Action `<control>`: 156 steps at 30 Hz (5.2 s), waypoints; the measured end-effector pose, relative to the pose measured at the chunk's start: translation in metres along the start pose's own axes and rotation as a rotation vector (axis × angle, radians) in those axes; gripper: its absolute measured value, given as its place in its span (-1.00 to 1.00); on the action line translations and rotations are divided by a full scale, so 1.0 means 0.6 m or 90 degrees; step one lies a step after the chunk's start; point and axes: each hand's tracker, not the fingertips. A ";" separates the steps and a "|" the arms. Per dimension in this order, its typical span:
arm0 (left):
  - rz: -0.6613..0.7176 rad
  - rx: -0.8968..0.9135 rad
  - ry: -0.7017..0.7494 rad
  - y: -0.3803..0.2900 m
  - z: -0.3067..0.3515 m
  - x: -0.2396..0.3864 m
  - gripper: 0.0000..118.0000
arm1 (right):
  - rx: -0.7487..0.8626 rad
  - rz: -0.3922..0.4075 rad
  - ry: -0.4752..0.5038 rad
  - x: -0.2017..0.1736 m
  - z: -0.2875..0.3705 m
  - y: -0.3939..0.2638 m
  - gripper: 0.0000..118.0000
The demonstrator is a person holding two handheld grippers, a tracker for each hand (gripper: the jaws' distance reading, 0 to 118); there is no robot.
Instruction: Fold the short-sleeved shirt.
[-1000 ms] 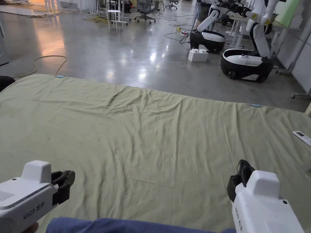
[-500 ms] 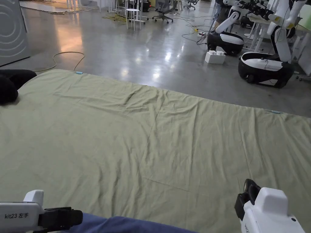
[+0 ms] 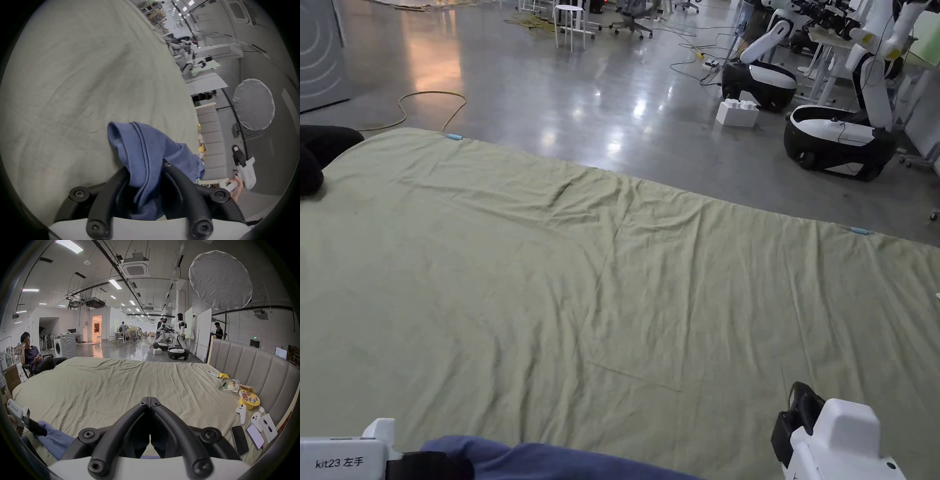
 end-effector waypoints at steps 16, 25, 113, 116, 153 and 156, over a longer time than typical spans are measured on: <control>-0.116 0.040 0.043 0.123 0.108 0.044 -0.81 | 0.006 -0.007 0.002 0.012 0.004 0.011 -0.99; -0.189 0.083 0.244 0.088 0.182 0.107 -0.81 | 0.023 -0.005 0.006 0.014 0.006 0.019 -0.99; -0.147 0.018 0.083 -0.041 -0.036 0.156 0.41 | -0.014 -0.056 -0.008 0.067 0.023 -0.015 -0.99; -0.096 -0.014 0.063 -0.038 -0.049 0.105 0.41 | -0.005 -0.056 -0.006 0.062 0.022 -0.009 -0.99; -0.267 0.095 0.183 0.000 0.078 0.258 -0.80 | 0.003 -0.051 0.003 0.042 0.021 -0.011 -0.99; -0.323 0.100 0.221 -0.028 0.062 0.316 -0.80 | 0.004 -0.053 0.008 0.040 0.020 -0.011 -0.99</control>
